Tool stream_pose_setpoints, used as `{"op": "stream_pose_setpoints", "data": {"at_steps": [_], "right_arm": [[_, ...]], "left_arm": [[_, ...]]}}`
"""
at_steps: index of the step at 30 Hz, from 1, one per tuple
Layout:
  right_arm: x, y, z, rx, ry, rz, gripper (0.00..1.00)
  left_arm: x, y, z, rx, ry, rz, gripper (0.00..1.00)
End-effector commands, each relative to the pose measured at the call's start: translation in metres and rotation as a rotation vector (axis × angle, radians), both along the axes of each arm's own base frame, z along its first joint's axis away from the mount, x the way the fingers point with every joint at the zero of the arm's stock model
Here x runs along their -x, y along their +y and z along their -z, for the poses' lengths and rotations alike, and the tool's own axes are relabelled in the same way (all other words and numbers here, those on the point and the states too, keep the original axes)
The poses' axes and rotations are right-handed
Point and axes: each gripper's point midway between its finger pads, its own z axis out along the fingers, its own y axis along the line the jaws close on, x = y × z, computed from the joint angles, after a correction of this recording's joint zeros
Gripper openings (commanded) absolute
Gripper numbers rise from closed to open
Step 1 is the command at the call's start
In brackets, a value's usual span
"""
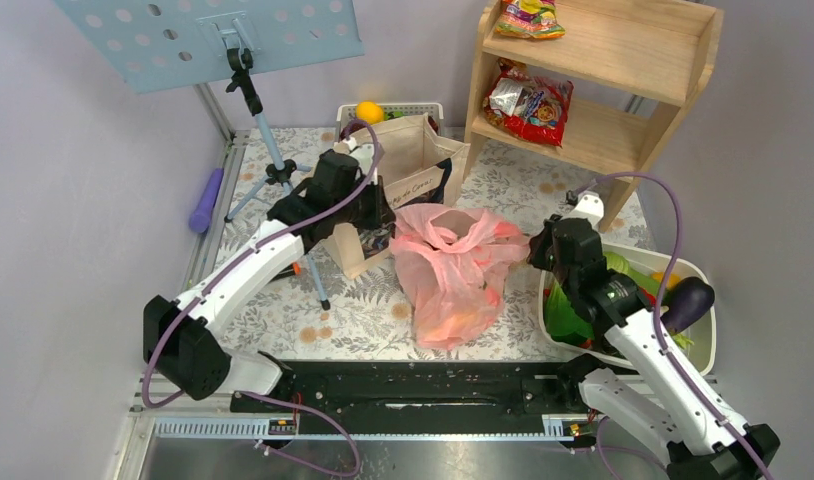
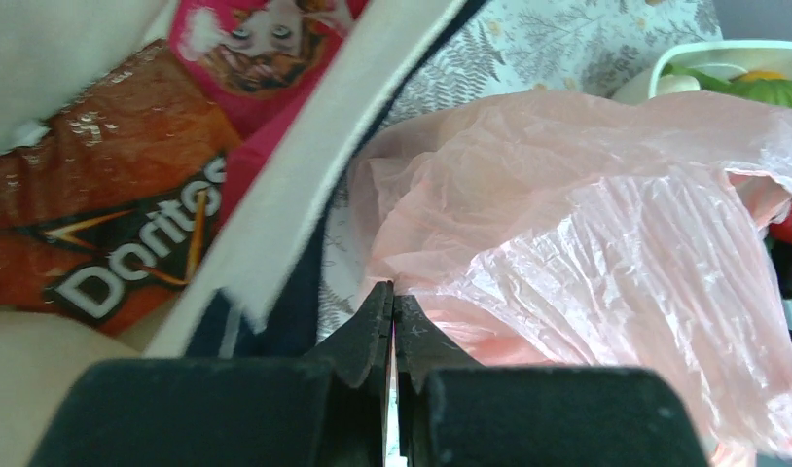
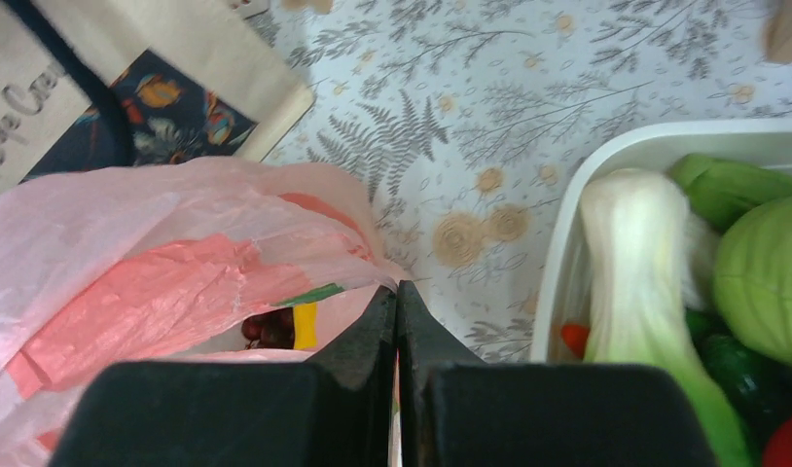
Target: Untie the knot of the grocery bags and take out the mixed food
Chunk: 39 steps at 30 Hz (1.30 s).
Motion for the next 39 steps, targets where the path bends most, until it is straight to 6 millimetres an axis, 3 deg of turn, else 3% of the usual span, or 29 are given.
{"op": "stream_pose_setpoints", "data": {"at_steps": [1, 9, 15, 18, 19, 21, 22, 23, 26, 31, 35, 39], "right_arm": [[-0.017, -0.015, -0.015, 0.034, 0.004, 0.007, 0.0], [-0.044, -0.027, 0.006, 0.037, 0.122, 0.012, 0.0], [-0.045, -0.032, -0.001, -0.014, 0.128, 0.021, 0.0], [-0.037, -0.022, -0.013, -0.061, 0.104, -0.025, 0.0], [-0.033, -0.018, -0.017, -0.074, 0.091, -0.052, 0.06], [-0.022, -0.008, -0.028, -0.105, 0.06, -0.125, 0.32], [-0.016, -0.004, -0.032, -0.116, 0.051, -0.149, 0.43], [-0.011, -0.002, -0.036, -0.128, 0.045, -0.17, 0.54], [0.006, 0.009, -0.045, -0.18, 0.035, -0.229, 0.74], [0.033, 0.054, -0.058, -0.362, 0.053, -0.464, 0.89], [0.044, 0.086, -0.064, -0.383, 0.018, -0.604, 0.95], [0.04, 0.106, -0.072, -0.33, -0.023, -0.645, 0.95]], "left_arm": [[-0.007, 0.032, -0.015, -0.015, -0.082, -0.055, 0.0], [-0.017, 0.057, 0.005, -0.07, -0.063, -0.127, 0.0], [-0.015, 0.071, -0.012, -0.09, -0.138, -0.168, 0.0], [-0.004, 0.058, -0.025, -0.04, -0.176, -0.073, 0.04], [0.001, 0.052, -0.033, -0.012, -0.193, -0.03, 0.15], [0.011, 0.041, -0.047, 0.044, -0.226, 0.042, 0.49], [0.015, 0.037, -0.055, 0.069, -0.246, 0.068, 0.61], [0.019, 0.035, -0.062, 0.089, -0.27, 0.087, 0.67], [0.033, 0.034, -0.077, 0.145, -0.32, 0.109, 0.72], [0.063, 0.029, -0.095, 0.301, -0.277, 0.117, 0.72], [0.089, 0.004, -0.1, 0.483, -0.153, 0.159, 0.71], [0.101, -0.024, -0.085, 0.492, -0.072, 0.176, 0.71]]}}
